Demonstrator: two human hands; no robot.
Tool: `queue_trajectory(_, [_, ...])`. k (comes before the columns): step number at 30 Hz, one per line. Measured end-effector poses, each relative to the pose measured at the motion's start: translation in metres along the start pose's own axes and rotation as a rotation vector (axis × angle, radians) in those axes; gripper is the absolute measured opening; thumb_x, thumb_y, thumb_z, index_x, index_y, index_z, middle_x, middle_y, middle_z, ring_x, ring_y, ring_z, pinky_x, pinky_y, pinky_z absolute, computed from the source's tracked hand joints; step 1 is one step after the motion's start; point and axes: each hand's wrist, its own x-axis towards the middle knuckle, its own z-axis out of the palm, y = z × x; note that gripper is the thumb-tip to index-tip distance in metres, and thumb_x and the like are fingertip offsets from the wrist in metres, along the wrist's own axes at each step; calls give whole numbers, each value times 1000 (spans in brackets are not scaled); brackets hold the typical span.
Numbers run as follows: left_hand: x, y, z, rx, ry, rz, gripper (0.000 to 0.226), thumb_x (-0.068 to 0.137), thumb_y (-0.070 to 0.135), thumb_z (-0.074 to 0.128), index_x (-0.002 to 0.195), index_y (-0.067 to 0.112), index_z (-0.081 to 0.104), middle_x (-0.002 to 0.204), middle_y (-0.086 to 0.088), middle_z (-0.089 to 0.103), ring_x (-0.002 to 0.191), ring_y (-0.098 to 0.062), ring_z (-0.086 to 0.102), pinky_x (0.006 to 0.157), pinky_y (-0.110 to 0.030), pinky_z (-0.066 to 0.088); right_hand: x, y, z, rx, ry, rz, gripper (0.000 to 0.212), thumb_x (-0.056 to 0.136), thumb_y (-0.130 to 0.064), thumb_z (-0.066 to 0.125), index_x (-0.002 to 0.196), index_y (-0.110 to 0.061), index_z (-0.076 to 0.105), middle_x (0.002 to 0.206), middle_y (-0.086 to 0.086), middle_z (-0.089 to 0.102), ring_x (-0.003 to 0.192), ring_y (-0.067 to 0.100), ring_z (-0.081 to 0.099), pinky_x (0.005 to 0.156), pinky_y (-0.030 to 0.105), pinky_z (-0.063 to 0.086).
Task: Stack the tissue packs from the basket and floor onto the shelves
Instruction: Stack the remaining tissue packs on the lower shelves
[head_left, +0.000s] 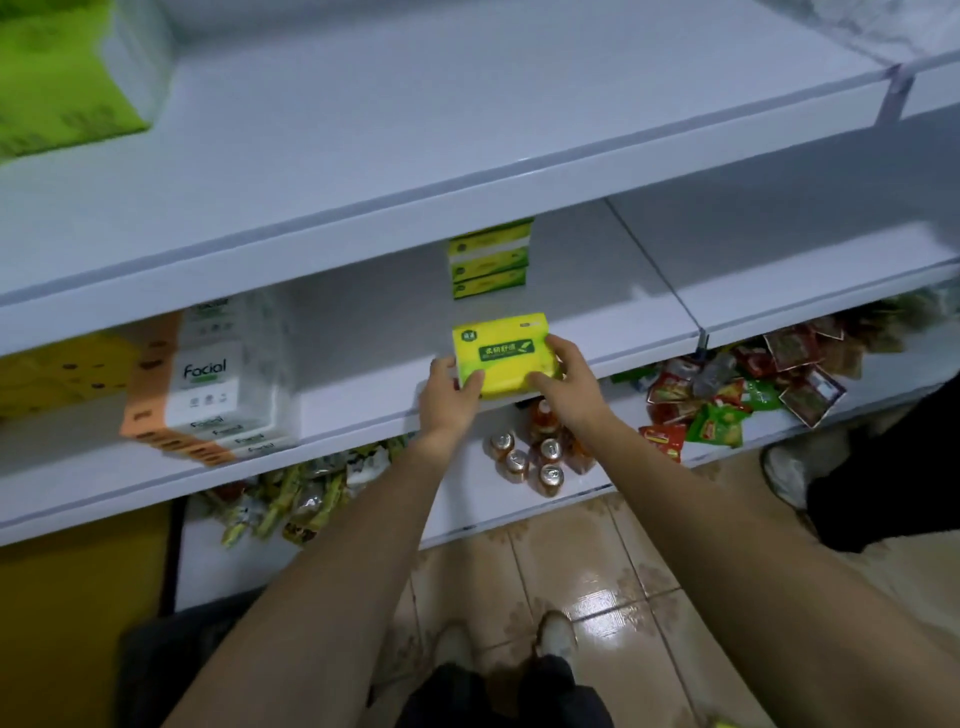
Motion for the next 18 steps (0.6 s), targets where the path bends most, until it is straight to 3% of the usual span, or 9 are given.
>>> queue_trajectory(3, [30, 6, 11, 119, -12, -30, 41, 95, 27, 50, 129, 4, 43, 128, -16, 56, 116, -32, 52, 87, -29, 38, 33, 0, -2, -127, -39, -49, 59, 84, 0, 56, 139, -6, 36, 137, 13, 40, 125, 27, 42, 98, 25, 34])
queue_trajectory(7, [70, 3, 26, 240, -63, 1, 46, 94, 25, 51, 133, 2, 45, 131, -20, 52, 119, -35, 49, 95, -35, 39, 68, 7, -1, -278, -81, -39, 54, 87, 0, 54, 138, -5, 38, 139, 19, 28, 127, 29, 38, 97, 15, 25])
queue_trajectory(11, [88, -1, 36, 305, -33, 108, 61, 94, 20, 51, 146, 7, 23, 136, -25, 41, 122, -36, 43, 98, -34, 36, 90, 22, 5, -461, -16, -160, 49, 87, -7, 56, 134, -8, 45, 137, 19, 38, 124, 35, 38, 101, 26, 23])
queue_trajectory(14, [93, -3, 43, 333, 10, 291, 55, 94, 14, 47, 145, 17, 29, 142, -19, 33, 126, -35, 40, 103, -33, 34, 103, 24, 8, -513, 28, -158, 47, 91, -11, 50, 137, -14, 43, 138, 16, 35, 124, 34, 32, 96, 25, 20])
queue_trajectory(18, [107, -5, 44, 514, 2, 332, 44, 97, 19, 39, 141, 13, 38, 147, -17, 27, 135, -33, 31, 110, -32, 27, 110, 22, 13, -405, 49, -151, 45, 91, -10, 49, 135, -11, 43, 139, 16, 29, 127, 30, 32, 100, 20, 24])
